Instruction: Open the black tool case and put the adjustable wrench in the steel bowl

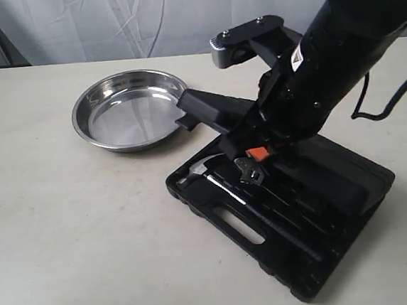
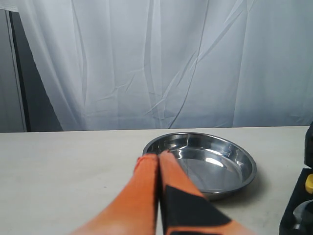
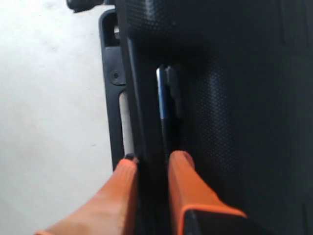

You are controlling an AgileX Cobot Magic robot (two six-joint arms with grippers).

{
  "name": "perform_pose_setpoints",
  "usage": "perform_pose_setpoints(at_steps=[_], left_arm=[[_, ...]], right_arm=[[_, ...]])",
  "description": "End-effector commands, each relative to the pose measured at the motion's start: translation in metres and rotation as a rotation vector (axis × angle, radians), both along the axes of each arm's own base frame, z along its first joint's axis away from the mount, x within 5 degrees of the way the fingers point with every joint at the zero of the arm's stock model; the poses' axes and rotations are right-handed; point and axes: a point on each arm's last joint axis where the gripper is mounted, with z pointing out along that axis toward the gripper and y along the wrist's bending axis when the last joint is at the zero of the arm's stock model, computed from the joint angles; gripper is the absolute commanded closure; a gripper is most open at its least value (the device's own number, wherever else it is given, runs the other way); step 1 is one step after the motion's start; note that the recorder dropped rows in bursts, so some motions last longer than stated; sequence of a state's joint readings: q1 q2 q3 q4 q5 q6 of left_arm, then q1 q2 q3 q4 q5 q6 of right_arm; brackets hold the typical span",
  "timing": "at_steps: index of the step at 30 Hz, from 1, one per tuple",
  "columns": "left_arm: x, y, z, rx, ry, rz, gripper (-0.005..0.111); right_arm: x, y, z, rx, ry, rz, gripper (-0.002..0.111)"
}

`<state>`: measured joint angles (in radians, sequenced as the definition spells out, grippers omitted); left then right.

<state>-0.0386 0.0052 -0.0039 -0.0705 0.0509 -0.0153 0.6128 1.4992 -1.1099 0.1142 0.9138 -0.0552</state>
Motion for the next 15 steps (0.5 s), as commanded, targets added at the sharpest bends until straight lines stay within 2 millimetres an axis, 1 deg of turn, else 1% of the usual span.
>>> perform_pose_setpoints(at_steps=[1, 4, 8, 12, 15], left_arm=[[-0.0003, -0.0003, -0.0011, 0.006, -0.001, -0.005, 0.107], [-0.0003, -0.0003, -0.0011, 0.006, -0.001, -0.005, 0.107], [-0.0003, -0.0003, -0.0011, 0.006, -0.001, -0.005, 0.107], [-0.0003, -0.0003, -0.0011, 0.006, -0.001, -0.005, 0.107], [-0.0003, -0.0003, -0.0011, 0.006, -0.001, -0.005, 0.107]], right_arm=[[0.0039, -0.0219, 0.0068, -0.184, -0.082, -0.038, 0.109], [0.0071, -0.029, 0.0085, -0.254, -0.124, -0.061, 0.109], [0.0082, -0.0304, 0.0089, -0.27, -0.138, -0.065, 0.109], [0.0065, -0.0278, 0.0088, -0.234, -0.119, -0.075, 0.109], [0.005, -0.0229, 0.0111, -0.163, -0.114, -0.085, 0.109]])
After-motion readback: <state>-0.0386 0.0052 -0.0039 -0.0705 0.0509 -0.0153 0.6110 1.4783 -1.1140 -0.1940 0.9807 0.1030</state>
